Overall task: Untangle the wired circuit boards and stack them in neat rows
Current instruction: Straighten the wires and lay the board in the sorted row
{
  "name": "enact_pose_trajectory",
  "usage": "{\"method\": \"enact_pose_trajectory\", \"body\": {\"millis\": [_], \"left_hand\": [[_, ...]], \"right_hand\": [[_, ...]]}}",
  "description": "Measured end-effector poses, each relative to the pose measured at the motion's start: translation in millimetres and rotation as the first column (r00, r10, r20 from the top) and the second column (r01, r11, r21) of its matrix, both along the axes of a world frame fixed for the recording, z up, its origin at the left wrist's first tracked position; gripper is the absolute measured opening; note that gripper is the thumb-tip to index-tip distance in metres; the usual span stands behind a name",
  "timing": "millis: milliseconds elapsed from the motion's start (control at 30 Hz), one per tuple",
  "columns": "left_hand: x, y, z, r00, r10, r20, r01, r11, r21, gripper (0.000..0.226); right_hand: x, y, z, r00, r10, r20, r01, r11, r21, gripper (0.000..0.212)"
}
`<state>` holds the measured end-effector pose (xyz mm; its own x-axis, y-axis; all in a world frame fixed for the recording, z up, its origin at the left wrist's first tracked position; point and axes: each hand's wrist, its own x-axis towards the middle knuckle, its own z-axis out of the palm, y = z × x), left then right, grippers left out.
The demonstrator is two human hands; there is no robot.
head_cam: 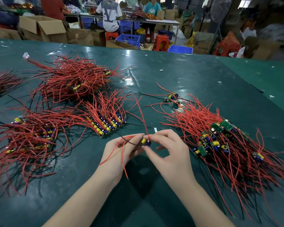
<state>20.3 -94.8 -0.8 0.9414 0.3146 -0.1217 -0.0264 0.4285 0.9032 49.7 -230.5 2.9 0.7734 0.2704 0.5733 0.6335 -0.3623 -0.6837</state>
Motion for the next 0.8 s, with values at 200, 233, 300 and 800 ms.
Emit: {"method": "enact_pose_trajectory", "body": {"millis": [200, 233, 300, 800], "left_hand": [[0.9, -0.8, 2.7, 0.997, -0.029, -0.073, 0.02, 0.991, -0.129, 0.01], [0.7, -0.5, 2.9, 0.996, -0.039, -0.077, 0.028, 0.991, -0.133, 0.011], [-0.1, 0.8, 3.1, 0.996, -0.05, -0.074, 0.039, 0.988, -0.146, 0.012], [0.8, 2.4, 11.2, 0.994, 0.105, -0.003, -0.105, 0.987, -0.121, 0.011]], "right_hand": [[-3.8, 1.9, -2.5, 0.961, -0.091, 0.261, 0.091, 0.996, 0.012, 0.011], [-4.6, 2.4, -2.4, 0.96, -0.096, 0.265, 0.093, 0.995, 0.027, 0.011], [-6.2, 3.6, -2.2, 0.962, -0.092, 0.257, 0.079, 0.995, 0.061, 0.01], [-1.6, 10.5, 5.5, 0.693, 0.465, -0.551, 0.132, 0.67, 0.731, 0.019]]}}
